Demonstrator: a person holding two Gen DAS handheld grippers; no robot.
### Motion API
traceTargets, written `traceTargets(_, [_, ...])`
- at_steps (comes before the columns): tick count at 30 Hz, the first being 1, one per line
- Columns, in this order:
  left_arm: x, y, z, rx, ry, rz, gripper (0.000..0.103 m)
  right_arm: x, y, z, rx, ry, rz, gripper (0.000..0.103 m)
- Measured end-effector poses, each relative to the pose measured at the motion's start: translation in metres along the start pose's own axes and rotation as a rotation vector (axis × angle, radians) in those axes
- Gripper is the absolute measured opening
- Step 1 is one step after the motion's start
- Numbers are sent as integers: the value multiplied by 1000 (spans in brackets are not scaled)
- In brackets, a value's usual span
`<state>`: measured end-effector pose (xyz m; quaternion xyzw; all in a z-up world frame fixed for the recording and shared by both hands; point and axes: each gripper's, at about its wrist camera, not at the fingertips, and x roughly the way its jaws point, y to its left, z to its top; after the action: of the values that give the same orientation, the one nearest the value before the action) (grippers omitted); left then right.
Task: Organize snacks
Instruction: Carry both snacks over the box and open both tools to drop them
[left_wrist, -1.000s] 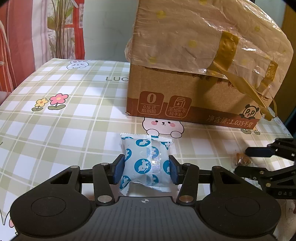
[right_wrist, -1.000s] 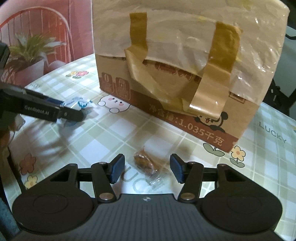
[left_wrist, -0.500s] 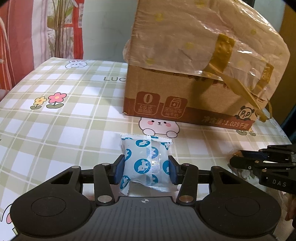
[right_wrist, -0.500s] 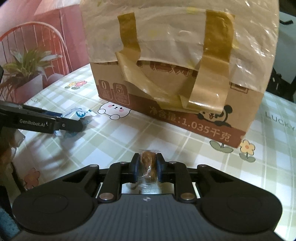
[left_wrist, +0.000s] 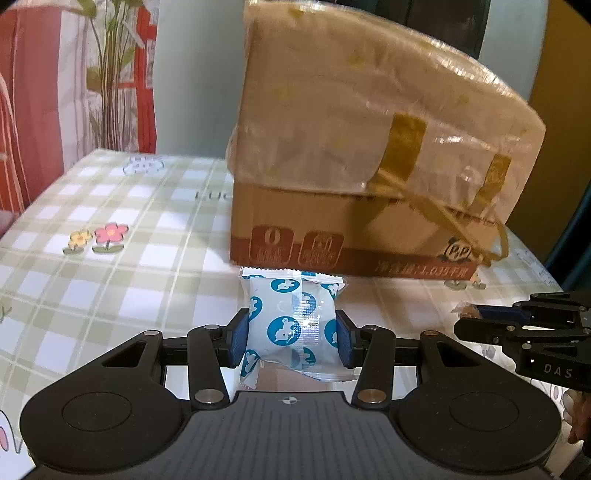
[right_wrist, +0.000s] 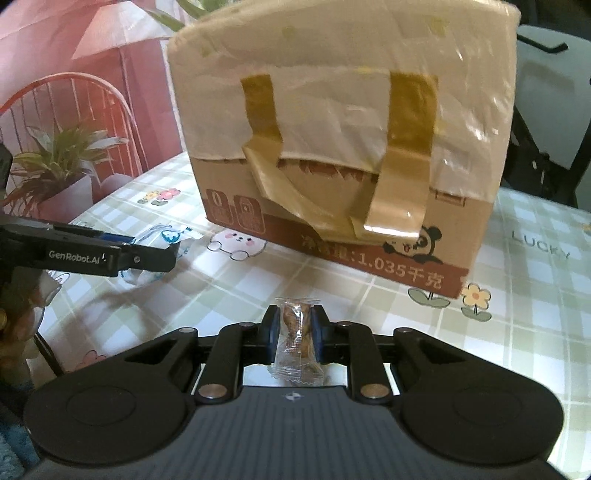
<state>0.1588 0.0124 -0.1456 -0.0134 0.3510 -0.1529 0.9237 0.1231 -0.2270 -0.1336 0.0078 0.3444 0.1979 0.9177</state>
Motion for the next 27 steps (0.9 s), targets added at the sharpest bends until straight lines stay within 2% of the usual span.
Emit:
traceTargets(14, [-36,-15,26,48,-130,-15,49,-31,8,19,-21,-92,-3,20])
traceTargets(27, [-74,-40,63,119,-299,-61,49,-80,5,54,-15,-264,-22,20])
